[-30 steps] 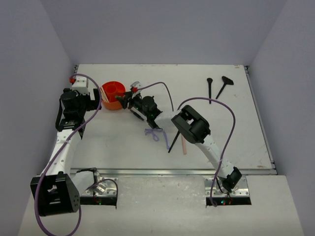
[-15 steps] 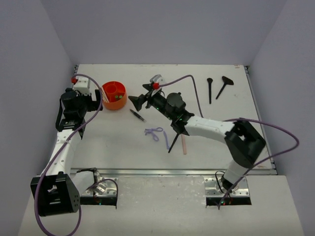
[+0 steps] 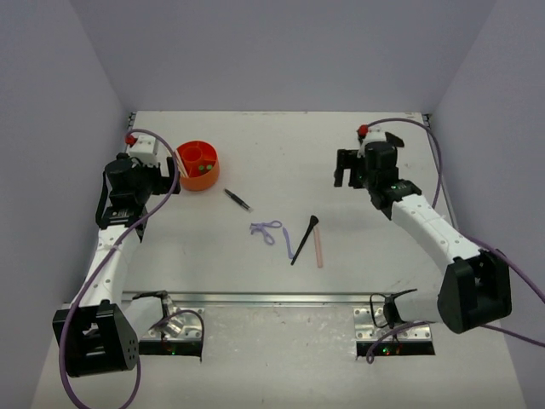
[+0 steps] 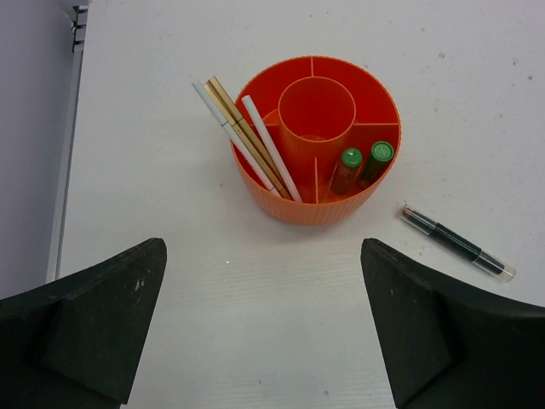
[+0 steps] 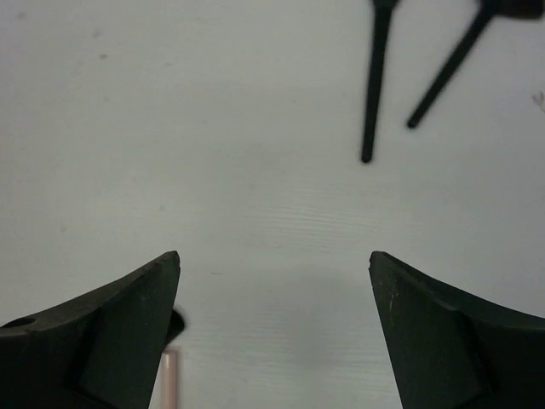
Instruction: Organize the makeup
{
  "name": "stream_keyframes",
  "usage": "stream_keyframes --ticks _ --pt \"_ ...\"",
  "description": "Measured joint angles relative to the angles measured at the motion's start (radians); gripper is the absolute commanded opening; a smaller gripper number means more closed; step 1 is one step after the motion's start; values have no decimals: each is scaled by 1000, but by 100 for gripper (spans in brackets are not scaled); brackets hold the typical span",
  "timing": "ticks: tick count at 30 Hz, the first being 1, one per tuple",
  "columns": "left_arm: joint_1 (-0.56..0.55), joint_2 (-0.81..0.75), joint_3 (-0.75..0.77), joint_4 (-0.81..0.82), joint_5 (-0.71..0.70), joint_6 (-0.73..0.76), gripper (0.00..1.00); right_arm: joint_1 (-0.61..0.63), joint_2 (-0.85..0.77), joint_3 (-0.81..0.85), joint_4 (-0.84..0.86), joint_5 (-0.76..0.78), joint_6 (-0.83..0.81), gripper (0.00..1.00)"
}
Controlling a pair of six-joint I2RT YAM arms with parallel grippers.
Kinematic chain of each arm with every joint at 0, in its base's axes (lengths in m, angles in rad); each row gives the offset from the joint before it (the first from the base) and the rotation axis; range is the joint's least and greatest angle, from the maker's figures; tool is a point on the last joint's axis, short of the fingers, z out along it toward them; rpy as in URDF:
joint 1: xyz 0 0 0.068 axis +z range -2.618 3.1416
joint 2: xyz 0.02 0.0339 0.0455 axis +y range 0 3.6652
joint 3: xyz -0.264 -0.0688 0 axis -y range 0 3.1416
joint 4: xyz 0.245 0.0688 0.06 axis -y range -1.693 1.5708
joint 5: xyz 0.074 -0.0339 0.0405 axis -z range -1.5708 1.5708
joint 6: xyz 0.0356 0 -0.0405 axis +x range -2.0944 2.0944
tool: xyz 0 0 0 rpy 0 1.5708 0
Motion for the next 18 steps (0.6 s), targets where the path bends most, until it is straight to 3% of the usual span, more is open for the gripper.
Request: stream_keyframes --ticks 6,14,18 --pt "0 0 0 -3 13 1 95 -191 250 220 -81 7 77 83" --pt "0 4 0 -7 18 3 95 -309 732 644 -166 60 134 73" --pt "0 10 0 -9 18 3 95 -339 890 792 -251 97 146 70"
